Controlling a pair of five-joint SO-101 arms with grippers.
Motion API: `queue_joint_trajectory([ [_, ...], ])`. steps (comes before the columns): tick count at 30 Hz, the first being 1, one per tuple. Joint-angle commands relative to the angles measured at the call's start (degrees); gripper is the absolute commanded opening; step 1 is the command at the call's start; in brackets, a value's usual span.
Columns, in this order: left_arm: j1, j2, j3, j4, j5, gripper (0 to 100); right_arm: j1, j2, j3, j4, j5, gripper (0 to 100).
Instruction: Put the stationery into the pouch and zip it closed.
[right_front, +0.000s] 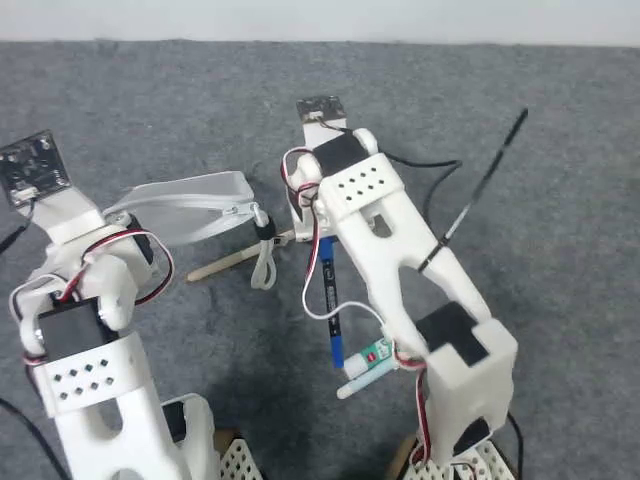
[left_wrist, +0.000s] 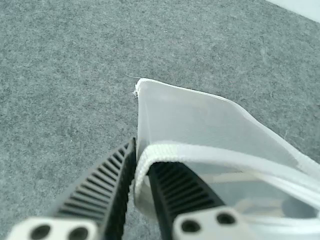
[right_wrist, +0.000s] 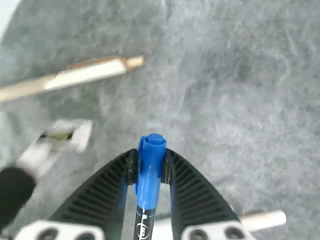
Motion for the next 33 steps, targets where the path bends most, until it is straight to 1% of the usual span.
queue_joint_trajectory([
  [1, -0.26, -0.44, -1.89, -2.11, 0.62, 1, -1.8, -7.96, -2.81, 4.18, -0.44, 0.6],
  [7, -0.26, -0.44, -1.89, -2.2, 0.62, 1, -4.35, -14.64, -2.55, 10.07, -0.44, 0.6],
  [15, -0.09, -0.35, -1.89, -2.2, 0.62, 1, -7.43, -28.0, 3.34, 9.8, -0.44, 0.6],
  [19, 0.0, -0.35, -2.15, -2.2, 0.62, 1, -8.75, -33.1, 3.78, 9.71, -0.53, 0.6],
  [21, 0.18, -0.35, -2.24, -2.2, 0.62, 1, -8.92, -35.47, 3.87, 8.57, -0.53, 0.6],
  [26, 3.78, -0.35, -2.33, -2.2, 0.62, 1, -8.92, -41.1, 3.87, 5.32, -0.53, 0.6],
  [33, 4.04, -0.35, -2.24, -2.02, 0.62, 1, -8.92, -47.87, 3.96, -0.84, -0.7, 0.6],
])
